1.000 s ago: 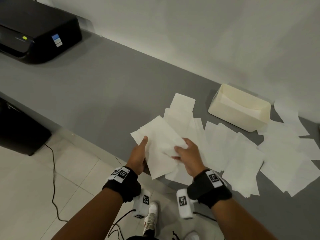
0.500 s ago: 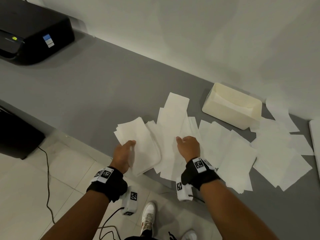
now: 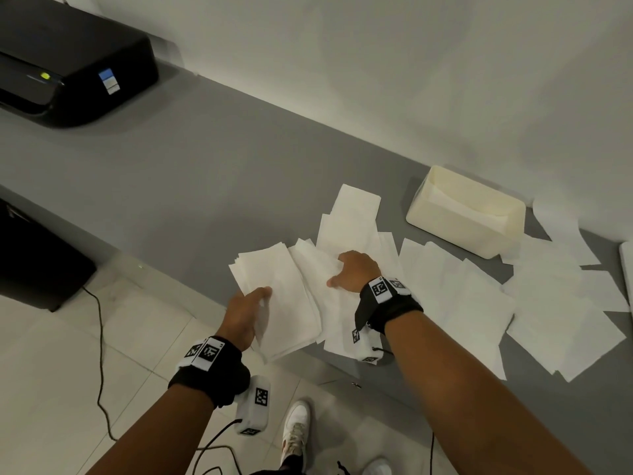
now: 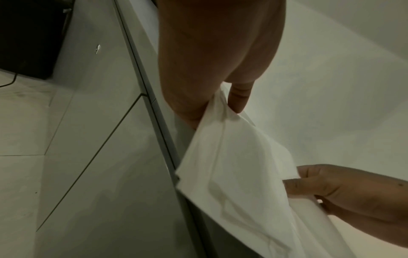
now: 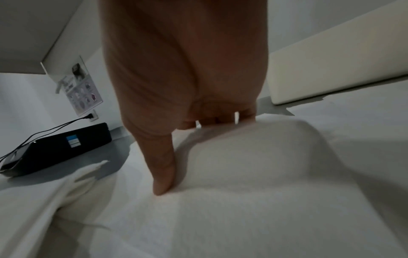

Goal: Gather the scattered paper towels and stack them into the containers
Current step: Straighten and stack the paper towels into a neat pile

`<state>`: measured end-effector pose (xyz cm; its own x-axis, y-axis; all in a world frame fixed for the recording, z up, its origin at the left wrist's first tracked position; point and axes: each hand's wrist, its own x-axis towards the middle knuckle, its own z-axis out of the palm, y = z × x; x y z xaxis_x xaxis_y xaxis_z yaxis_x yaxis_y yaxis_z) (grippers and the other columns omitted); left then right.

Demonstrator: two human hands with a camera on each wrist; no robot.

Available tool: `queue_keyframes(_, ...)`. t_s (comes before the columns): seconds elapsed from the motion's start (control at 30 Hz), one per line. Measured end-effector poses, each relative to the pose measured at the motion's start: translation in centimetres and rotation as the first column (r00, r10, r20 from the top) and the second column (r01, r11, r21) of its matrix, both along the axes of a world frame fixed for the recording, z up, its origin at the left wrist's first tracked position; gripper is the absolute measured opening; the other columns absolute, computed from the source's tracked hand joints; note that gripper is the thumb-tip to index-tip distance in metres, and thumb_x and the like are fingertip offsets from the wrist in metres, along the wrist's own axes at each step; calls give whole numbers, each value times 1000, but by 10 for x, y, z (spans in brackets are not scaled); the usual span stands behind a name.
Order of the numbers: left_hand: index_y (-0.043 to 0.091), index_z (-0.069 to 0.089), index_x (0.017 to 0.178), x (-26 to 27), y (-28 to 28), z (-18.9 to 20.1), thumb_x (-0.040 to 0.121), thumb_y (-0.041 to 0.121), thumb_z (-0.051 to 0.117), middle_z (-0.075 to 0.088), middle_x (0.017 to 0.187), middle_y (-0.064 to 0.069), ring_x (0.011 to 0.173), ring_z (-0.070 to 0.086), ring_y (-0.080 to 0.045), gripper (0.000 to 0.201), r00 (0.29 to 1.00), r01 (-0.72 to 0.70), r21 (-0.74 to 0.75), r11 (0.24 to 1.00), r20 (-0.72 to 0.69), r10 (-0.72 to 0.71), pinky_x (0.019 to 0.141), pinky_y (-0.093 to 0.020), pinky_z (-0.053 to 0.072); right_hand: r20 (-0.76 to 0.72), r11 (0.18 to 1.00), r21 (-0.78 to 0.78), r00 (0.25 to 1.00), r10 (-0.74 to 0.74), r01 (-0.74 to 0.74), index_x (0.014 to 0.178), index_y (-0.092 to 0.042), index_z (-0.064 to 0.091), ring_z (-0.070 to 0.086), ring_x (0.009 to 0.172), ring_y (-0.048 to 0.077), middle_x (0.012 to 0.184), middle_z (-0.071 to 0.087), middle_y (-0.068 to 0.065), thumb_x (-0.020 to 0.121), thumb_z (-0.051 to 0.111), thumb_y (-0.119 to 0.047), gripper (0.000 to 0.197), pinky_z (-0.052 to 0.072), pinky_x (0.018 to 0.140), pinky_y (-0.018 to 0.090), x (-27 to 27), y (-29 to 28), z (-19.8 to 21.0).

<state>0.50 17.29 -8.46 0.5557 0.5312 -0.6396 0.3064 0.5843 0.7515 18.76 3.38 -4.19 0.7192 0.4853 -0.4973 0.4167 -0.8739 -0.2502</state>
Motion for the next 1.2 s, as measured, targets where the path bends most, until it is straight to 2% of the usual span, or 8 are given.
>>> queue_keyframes(0.2,2,65,111,2,-3,6,90,7,59,70,108,-15,99,65,-33,22,1000,28,-11,1000,15,-28,85,-39,52,-101,941,286,983,-156,179,103,-5,63,60,101,29,107,64,11,82,65,-18,25,47,81,30,2,-12,13)
queue_keyframes(0.37,5,63,115,11,-11,19,96,10,54,67,116,-15,95,65,-28,22,996,60,-34,998,63,-58,78,-35,53,-567,562,515,749,-343,648,102,-8,69,67,96,26,102,72,5,84,68,-18,21,54,89,40,-16,-25,25)
queue_keyframes(0.47,14,61,117,18,-18,27,99,29,51,69,112,-8,91,67,-26,26,994,108,-92,990,39,-104,69,-39,54,-678,493,489,669,-304,720,105,-11,68,68,97,26,103,72,5,84,69,-18,22,53,91,44,-37,-17,20)
queue_keyframes(0.63,22,65,113,26,-26,30,92,55,51,73,106,-6,97,69,-29,42,980,199,-83,977,3,-199,63,-39,57,-591,584,494,741,-318,644,113,-11,65,65,100,24,109,69,5,86,68,-24,30,53,92,41,-66,4,7)
queue_keyframes(0.77,9,58,125,21,-23,20,97,20,55,66,121,-16,103,65,-32,30,985,163,-5,987,52,-162,83,-43,54,-503,716,469,823,-264,516,110,-10,64,65,96,23,106,68,4,83,70,-30,34,52,85,33,-70,6,6)
queue_keyframes(0.9,8,58,119,14,-11,16,96,12,55,66,113,-10,94,64,-27,23,997,74,23,997,10,-74,83,-38,52,-422,709,423,815,-397,564,94,-11,69,64,91,24,88,67,0,83,69,-25,18,50,73,28,-39,-8,7)
queue_keyframes(1.07,5,60,122,9,-2,5,94,15,59,66,120,-15,109,63,-33,30,997,55,29,998,-47,-53,101,-49,46,-93,786,234,818,-568,572,122,0,55,55,118,33,127,59,14,91,57,-38,49,45,91,35,-7,-18,16)
queue_keyframes(1.2,4,61,119,13,-7,7,94,14,58,67,115,-13,102,63,-31,27,996,76,28,997,-47,-75,95,-42,49,-110,807,177,826,-553,564,89,-4,60,64,99,31,107,67,12,85,68,-31,29,48,75,33,-2,-9,13)
